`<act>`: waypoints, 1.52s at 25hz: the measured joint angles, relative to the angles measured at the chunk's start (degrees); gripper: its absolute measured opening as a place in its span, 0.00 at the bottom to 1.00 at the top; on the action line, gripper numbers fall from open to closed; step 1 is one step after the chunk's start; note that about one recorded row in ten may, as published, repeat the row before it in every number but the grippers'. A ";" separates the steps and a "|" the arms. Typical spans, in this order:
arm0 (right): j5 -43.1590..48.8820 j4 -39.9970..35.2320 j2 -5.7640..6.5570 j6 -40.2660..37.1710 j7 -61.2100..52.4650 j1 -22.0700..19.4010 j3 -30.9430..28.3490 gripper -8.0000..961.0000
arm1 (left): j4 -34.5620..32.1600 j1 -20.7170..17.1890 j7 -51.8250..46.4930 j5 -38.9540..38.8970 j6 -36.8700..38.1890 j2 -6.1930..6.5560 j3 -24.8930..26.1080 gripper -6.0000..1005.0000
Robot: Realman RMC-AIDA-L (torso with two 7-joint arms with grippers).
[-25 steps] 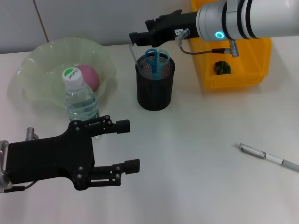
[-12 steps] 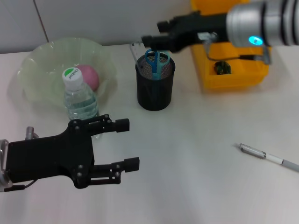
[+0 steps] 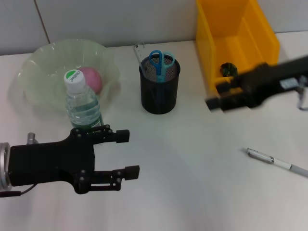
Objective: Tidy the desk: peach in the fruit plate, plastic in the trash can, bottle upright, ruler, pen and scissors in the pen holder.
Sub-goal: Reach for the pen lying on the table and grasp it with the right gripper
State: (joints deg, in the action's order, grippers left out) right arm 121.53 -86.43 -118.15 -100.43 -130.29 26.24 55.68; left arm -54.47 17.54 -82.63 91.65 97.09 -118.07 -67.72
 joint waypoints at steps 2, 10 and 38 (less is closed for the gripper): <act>3.80 -0.06 1.31 -6.55 -0.60 0.62 -1.86 0.61 | -0.07 -0.02 0.09 1.46 -1.30 0.10 0.81 0.80; 17.94 -0.33 1.75 -16.19 -2.26 3.59 -1.07 0.61 | -3.65 -0.12 -1.07 8.62 -1.92 0.10 3.79 0.80; 41.36 7.95 -0.18 -4.19 10.37 4.73 8.41 0.61 | -4.29 0.05 -4.46 9.07 -2.03 -0.41 5.92 0.80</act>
State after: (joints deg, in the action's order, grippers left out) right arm 162.89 -78.48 -118.33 -104.62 -119.92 30.96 64.09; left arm -58.76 17.59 -87.09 100.72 95.06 -118.48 -61.80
